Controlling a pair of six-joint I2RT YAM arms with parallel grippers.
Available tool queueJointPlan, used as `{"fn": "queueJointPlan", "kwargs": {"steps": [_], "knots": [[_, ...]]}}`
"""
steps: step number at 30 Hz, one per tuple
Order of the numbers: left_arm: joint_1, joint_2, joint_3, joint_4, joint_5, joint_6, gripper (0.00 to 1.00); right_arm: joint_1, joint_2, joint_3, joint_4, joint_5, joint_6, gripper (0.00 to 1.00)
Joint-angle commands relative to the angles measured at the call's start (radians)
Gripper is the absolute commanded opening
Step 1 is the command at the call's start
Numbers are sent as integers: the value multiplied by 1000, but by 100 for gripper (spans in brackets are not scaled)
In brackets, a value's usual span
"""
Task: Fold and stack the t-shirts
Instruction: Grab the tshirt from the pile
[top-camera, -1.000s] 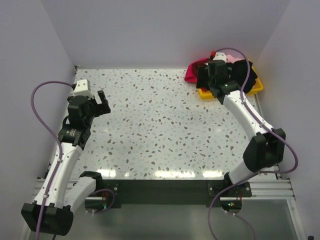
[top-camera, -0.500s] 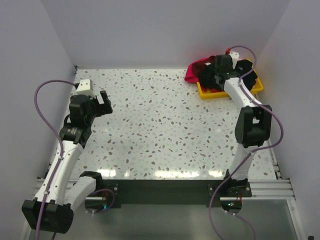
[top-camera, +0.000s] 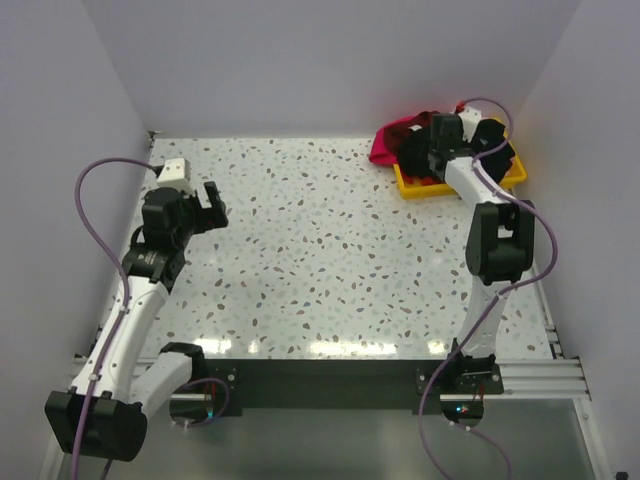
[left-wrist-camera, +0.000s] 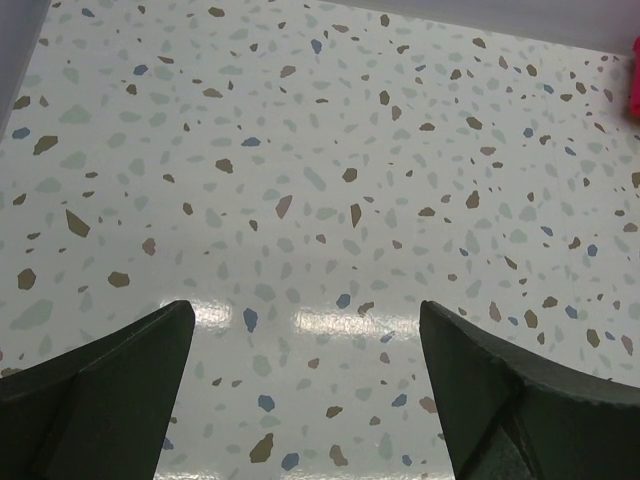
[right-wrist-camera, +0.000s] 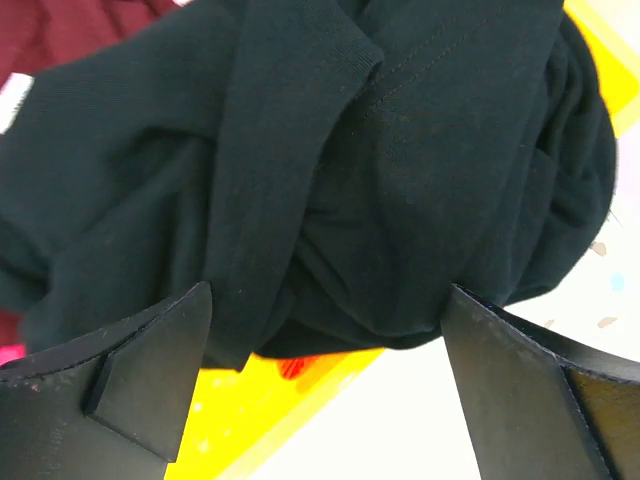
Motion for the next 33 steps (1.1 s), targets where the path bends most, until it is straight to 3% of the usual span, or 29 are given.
{"fn": "queueJointPlan", "kwargs": {"steps": [1,6,9,12,13,15,25,33], "knots": [[1,9,-6,54,21,22,100,-14,33,24,75,56,21,99],[0,20,-4,54,12,23,100,-31,71,47,109,67,6,97],[1,27,-6,53,5,23,100,-40,91,56,135,53,-11,79],[1,29,-6,51,-3,26,100,-42,90,55,159,49,-35,38],[1,30,-4,51,-5,26,100,-42,84,45,164,49,-37,13],[1,29,-4,49,-8,25,100,-43,43,27,181,50,-45,0],[1,7,-6,49,-3,23,100,-34,-362,-250,348,29,-49,0],[1,-19,-7,51,5,22,100,32,-619,-254,349,22,-140,0]]}}
